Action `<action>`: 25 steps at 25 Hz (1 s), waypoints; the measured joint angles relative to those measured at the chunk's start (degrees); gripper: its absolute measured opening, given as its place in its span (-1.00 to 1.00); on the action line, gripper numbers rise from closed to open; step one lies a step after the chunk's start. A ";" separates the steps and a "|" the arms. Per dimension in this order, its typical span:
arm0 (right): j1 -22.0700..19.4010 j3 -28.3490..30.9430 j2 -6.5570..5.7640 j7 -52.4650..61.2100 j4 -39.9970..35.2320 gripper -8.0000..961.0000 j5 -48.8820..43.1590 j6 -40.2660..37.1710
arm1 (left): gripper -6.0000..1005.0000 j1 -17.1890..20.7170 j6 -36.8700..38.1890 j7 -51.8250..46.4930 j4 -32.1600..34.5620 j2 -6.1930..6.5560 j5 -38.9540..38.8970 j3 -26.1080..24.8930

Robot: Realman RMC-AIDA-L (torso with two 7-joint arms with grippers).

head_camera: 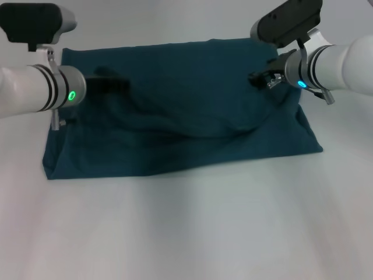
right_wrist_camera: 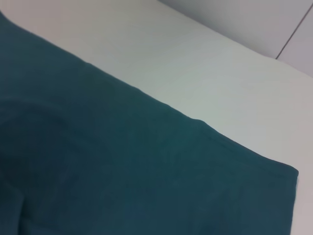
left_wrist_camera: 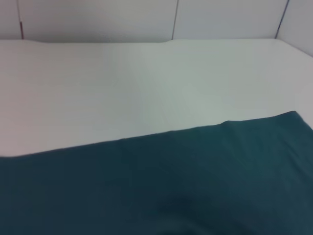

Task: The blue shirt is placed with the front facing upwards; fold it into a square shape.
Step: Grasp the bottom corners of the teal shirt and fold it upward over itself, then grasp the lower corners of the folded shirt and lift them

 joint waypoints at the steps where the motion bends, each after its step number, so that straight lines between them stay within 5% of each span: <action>1: -0.19 0.01 -0.07 0.74 -0.33 -0.13 0.01 -0.22 | -0.43 0.26 0.05 -0.08 0.20 -0.02 -0.16 -0.07; 6: -3.64 1.08 0.24 3.17 -7.49 0.04 1.22 -5.61 | -0.24 2.18 1.40 -1.51 3.29 -0.70 -0.77 -0.18; 10: -8.94 3.30 -0.45 1.51 -18.12 0.18 11.53 -15.64 | -0.13 8.58 8.96 -2.73 14.14 -1.69 -9.73 -0.35; 18: -19.64 12.08 -4.77 -4.80 -26.11 0.17 38.68 -38.10 | -0.14 14.47 26.15 -2.20 12.94 1.93 -25.02 -12.60; 25: -27.46 23.34 -5.77 -10.99 -20.97 0.16 54.44 -52.93 | -0.14 20.20 33.06 -1.98 10.42 3.10 -30.37 -17.09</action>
